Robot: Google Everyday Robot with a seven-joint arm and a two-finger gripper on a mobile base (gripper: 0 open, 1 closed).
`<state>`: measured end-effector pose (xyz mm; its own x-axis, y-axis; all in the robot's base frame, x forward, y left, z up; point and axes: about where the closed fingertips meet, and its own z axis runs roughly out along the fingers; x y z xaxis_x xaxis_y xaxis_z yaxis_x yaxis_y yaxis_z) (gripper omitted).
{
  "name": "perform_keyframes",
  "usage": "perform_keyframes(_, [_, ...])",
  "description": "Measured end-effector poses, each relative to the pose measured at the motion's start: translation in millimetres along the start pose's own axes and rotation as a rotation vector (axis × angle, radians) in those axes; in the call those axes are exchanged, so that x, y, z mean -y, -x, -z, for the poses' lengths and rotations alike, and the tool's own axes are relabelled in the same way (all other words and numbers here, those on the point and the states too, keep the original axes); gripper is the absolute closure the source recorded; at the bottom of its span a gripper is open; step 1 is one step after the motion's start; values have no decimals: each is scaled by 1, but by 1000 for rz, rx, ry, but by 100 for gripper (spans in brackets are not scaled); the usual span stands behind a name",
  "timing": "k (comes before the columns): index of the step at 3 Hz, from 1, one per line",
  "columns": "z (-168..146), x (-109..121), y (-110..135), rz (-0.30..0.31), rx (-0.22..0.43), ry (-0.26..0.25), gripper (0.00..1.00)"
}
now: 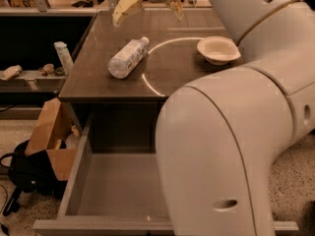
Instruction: Place blue plastic bottle into top drawer
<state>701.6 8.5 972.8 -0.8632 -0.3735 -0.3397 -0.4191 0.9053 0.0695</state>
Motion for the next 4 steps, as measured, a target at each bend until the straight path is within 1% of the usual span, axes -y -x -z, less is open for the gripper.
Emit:
perform_keyframes(1, [-5,-3,3,-30,-16,1,0])
perform_keyframes(2, [-25,-12,7,-59,-65,19,0])
perform_keyframes(3, [-43,-21,13,-59,-92,28,0])
perform_keyframes(4, [-61,-38,19,-42,-117,46,0])
